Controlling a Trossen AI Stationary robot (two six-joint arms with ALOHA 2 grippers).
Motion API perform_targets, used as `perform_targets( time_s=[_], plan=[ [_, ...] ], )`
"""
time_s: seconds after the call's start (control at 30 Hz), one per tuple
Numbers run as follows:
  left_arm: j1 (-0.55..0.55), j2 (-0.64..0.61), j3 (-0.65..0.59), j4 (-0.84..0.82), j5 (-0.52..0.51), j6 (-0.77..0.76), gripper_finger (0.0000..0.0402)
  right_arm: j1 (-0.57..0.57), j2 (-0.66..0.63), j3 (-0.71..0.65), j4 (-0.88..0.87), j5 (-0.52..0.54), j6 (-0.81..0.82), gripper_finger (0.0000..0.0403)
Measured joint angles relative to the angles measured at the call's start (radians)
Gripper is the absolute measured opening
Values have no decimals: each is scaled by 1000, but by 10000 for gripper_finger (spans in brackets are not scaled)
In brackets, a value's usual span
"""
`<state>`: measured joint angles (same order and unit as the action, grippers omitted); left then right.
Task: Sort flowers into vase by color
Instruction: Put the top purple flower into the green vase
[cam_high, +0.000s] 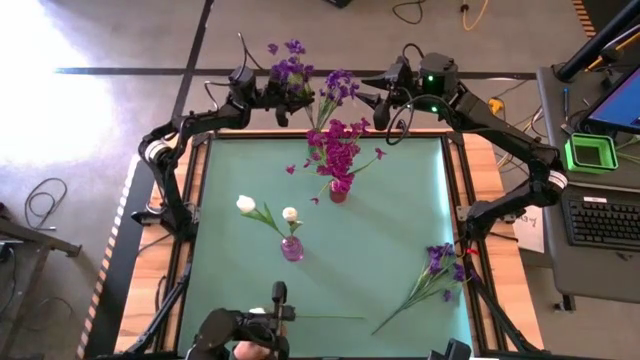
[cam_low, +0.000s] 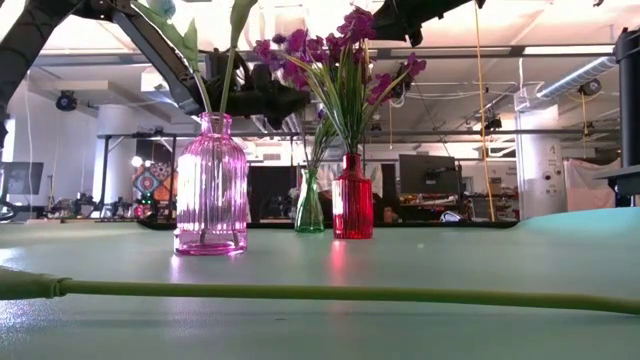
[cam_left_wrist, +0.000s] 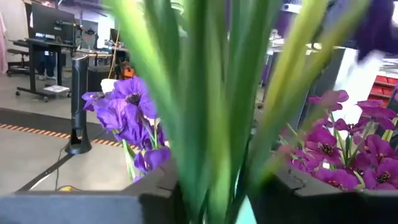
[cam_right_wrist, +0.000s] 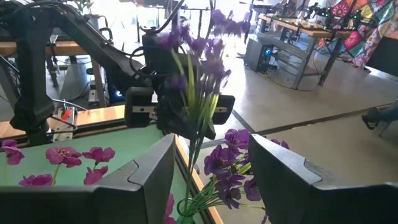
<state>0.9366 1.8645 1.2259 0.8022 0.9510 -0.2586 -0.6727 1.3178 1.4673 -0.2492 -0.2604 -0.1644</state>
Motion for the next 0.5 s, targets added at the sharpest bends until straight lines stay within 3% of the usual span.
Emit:
perform_targets(
  time_s=[0.5],
  plan=[
    [4,-1,0,-62,2,13,217,0,0,0,0,0,0,196]
  ],
)
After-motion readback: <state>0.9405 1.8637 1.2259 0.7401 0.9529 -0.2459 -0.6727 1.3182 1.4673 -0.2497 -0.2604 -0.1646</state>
